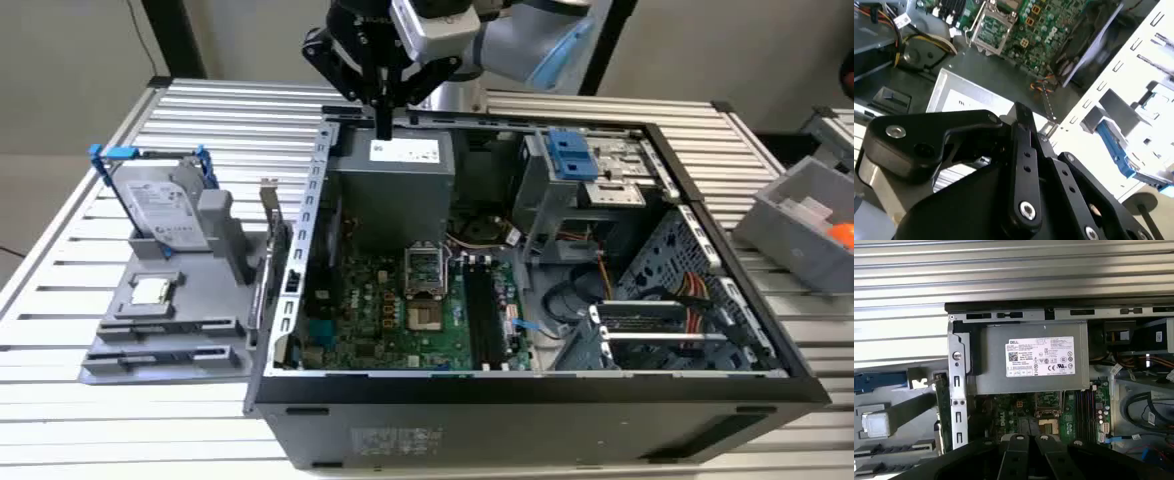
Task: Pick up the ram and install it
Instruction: 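Reach for the ram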
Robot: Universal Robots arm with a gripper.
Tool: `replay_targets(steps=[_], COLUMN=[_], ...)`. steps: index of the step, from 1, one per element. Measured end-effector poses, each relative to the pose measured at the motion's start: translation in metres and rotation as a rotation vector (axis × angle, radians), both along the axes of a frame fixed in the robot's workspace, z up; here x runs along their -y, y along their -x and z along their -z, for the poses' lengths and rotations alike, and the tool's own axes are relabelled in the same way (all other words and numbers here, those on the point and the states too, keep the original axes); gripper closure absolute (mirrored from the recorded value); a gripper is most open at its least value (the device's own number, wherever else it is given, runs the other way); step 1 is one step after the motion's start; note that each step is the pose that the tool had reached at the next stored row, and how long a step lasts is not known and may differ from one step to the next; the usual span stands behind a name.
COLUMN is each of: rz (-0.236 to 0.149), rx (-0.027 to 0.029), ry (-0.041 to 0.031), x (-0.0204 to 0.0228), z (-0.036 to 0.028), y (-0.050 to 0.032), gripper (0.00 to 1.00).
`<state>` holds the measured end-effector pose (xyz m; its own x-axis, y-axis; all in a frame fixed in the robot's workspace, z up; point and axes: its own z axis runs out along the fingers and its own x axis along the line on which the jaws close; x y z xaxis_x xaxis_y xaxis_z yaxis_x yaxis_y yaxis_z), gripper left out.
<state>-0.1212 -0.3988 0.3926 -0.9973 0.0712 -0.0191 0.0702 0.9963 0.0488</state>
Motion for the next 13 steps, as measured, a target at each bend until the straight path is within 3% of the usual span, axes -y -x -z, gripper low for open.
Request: replay_targets(steps=[13], rz=[0.0], rx=[-0.0001], ry=[0.0001], x=[0.0], z=[0.0], y=[0.0], gripper=[1.0])
